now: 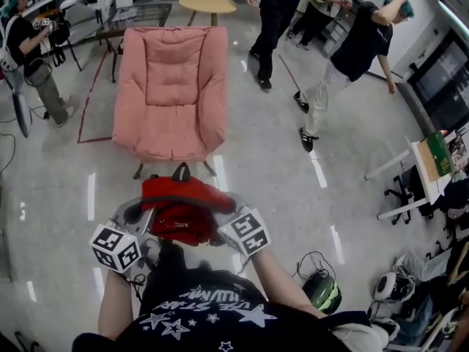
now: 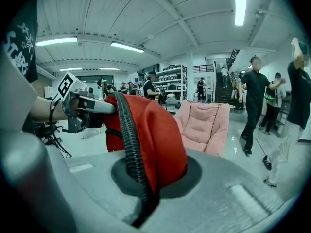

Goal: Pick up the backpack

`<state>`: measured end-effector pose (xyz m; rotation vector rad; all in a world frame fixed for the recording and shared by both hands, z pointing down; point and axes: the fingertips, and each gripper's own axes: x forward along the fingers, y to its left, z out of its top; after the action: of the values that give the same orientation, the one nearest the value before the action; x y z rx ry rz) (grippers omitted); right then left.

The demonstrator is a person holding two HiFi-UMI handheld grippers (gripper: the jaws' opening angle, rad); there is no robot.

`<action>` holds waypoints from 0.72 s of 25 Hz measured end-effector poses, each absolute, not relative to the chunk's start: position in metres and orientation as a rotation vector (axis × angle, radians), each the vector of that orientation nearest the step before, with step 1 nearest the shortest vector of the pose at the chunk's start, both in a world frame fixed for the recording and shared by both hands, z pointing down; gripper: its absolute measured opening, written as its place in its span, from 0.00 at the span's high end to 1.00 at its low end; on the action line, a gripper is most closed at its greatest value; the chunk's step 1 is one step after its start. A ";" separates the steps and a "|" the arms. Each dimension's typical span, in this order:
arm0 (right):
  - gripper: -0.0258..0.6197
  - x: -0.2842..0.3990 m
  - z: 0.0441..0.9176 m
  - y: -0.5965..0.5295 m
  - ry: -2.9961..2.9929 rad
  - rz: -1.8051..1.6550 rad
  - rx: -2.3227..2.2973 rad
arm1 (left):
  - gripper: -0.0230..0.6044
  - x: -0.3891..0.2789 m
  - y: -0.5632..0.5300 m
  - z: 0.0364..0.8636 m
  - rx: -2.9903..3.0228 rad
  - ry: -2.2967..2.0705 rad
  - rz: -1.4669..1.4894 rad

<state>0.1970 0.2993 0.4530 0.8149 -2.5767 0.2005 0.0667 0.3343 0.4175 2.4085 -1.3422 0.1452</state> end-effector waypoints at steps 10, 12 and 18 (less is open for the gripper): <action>0.95 0.219 0.453 0.338 -2.603 0.221 0.812 | 0.93 0.090 0.378 0.418 2.415 -1.355 0.136; 0.95 0.224 0.455 0.342 -2.601 0.220 0.808 | 0.93 0.094 0.383 0.419 2.412 -1.354 0.139; 0.95 0.230 0.452 0.344 -2.593 0.200 0.801 | 0.93 0.100 0.385 0.417 2.399 -1.348 0.136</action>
<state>0.2297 0.3441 0.4523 0.8005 -2.5934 0.1998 0.1004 0.3851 0.4174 2.3991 -1.3480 0.1355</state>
